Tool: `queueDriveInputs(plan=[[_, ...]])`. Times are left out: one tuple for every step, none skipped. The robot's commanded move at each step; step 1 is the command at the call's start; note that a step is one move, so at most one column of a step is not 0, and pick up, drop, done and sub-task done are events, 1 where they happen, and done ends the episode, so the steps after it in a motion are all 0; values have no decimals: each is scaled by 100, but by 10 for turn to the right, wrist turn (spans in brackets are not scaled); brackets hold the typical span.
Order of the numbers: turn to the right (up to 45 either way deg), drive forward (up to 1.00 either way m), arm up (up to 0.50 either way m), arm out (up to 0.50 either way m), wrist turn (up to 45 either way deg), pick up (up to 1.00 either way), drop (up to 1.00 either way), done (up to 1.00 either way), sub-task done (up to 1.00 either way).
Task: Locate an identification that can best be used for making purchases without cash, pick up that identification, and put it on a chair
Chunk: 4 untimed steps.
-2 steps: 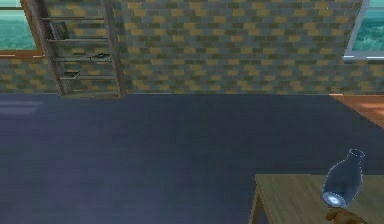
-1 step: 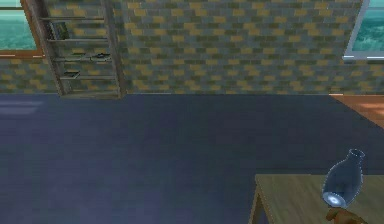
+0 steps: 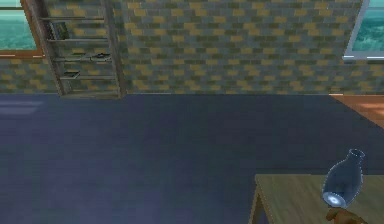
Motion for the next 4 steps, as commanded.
queueDriveInputs(plan=[[0, 0, 0, 0, -450, 0, 0, 0, 0], [0, 0, 0, 0, -450, 0, 0, 0, 0], [0, 0, 0, 0, -330, 0, 0, 0, 0], [0, 0, 0, -10, 0, 0, 0, 0, 0]])
